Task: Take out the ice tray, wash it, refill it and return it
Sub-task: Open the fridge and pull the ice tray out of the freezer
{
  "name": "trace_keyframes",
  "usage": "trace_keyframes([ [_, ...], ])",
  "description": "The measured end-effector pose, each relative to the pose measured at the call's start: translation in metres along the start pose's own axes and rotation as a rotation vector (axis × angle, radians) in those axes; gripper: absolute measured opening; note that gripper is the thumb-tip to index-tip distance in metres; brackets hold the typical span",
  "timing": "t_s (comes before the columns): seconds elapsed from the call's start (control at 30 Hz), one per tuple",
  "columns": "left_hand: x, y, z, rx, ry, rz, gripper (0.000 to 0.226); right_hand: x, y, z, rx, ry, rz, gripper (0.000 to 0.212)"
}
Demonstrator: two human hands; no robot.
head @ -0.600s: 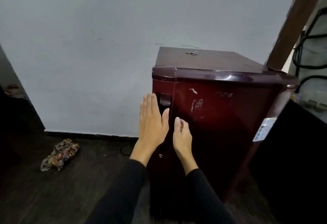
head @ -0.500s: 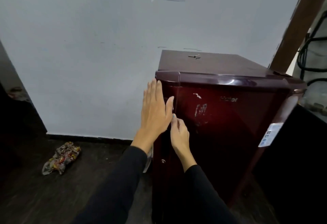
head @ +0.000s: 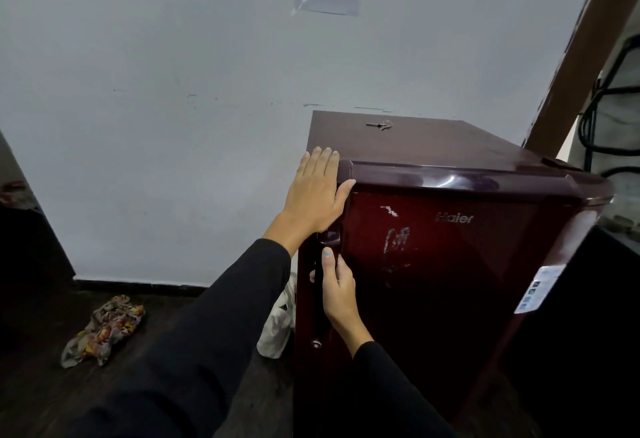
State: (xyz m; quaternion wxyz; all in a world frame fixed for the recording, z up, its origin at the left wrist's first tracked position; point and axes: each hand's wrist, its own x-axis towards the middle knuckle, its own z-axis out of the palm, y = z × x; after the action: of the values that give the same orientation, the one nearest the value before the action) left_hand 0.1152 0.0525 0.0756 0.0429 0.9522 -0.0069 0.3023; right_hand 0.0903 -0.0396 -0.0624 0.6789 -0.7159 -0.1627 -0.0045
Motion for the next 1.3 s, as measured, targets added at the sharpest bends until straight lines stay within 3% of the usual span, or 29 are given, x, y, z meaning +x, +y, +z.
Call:
trace_keyframes([
  [0.27,-0.003,0.006,0.014,-0.073,0.124,-0.045,0.070,0.003,0.007,0.004,0.023,0.009,-0.034,0.037],
  [0.87,-0.012,0.014,0.015,-0.004,0.109,-0.096,0.064,-0.008,-0.007,0.001,0.087,0.007,0.044,0.040],
  [1.3,-0.086,0.074,-0.024,0.051,0.212,-0.119,0.067,-0.090,-0.005,-0.038,0.112,0.016,-0.024,0.054],
])
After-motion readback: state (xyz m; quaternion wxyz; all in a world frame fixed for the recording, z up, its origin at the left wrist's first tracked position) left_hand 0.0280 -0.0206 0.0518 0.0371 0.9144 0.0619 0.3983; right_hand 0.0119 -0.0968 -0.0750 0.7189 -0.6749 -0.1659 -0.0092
